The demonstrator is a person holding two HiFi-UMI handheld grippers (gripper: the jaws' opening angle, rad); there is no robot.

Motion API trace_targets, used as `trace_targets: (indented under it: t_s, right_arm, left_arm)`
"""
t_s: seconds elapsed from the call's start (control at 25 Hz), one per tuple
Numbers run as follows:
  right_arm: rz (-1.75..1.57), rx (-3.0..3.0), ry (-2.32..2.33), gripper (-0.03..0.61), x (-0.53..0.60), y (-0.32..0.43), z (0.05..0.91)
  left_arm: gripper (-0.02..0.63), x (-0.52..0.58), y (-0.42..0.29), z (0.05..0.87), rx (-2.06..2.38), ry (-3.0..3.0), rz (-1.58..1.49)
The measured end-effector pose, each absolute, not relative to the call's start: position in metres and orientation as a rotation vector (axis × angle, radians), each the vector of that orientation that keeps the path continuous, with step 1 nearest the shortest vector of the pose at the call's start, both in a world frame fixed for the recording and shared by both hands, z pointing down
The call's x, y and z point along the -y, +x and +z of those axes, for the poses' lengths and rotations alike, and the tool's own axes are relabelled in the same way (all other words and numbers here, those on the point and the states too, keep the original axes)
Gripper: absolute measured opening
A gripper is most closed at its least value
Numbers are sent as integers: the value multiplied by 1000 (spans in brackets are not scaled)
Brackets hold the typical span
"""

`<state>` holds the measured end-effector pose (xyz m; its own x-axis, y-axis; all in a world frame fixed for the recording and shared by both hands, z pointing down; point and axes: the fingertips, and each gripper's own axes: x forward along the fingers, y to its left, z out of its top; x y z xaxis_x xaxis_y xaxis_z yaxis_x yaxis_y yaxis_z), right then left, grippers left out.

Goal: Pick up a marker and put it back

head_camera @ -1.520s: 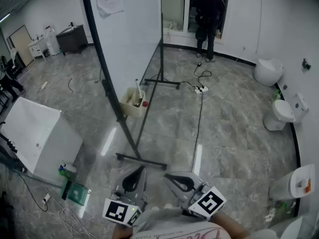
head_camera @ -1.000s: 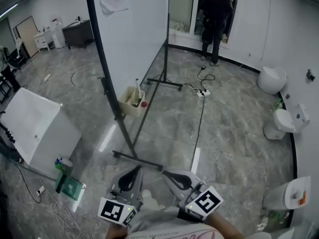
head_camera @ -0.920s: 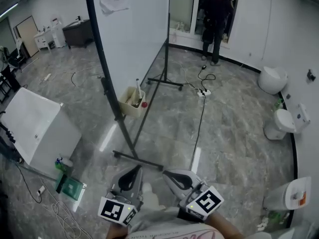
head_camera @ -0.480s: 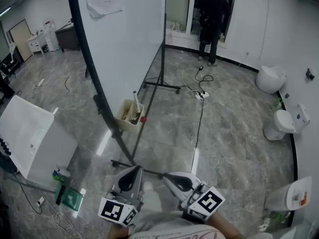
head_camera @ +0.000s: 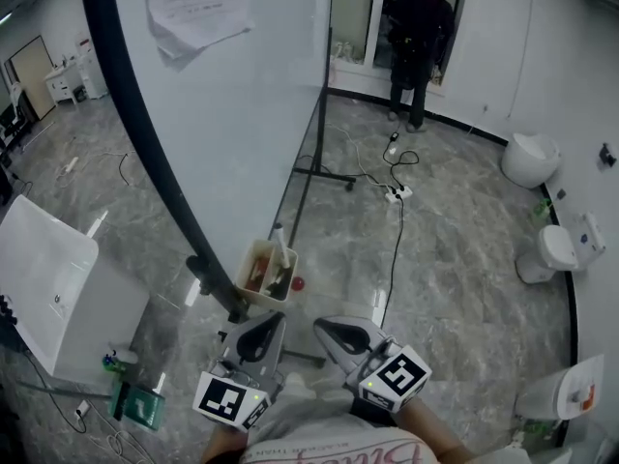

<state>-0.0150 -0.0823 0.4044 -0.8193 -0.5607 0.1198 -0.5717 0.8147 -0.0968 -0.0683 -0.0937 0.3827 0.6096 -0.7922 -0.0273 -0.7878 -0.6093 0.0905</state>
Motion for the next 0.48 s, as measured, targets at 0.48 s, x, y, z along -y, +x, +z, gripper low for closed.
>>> trace_targets:
  t_s: [0.48]
  right_arm:
    - [210,2864,883,45,198,-43,408]
  left_arm:
    - [0,148,-72,382,1329,2746,-106]
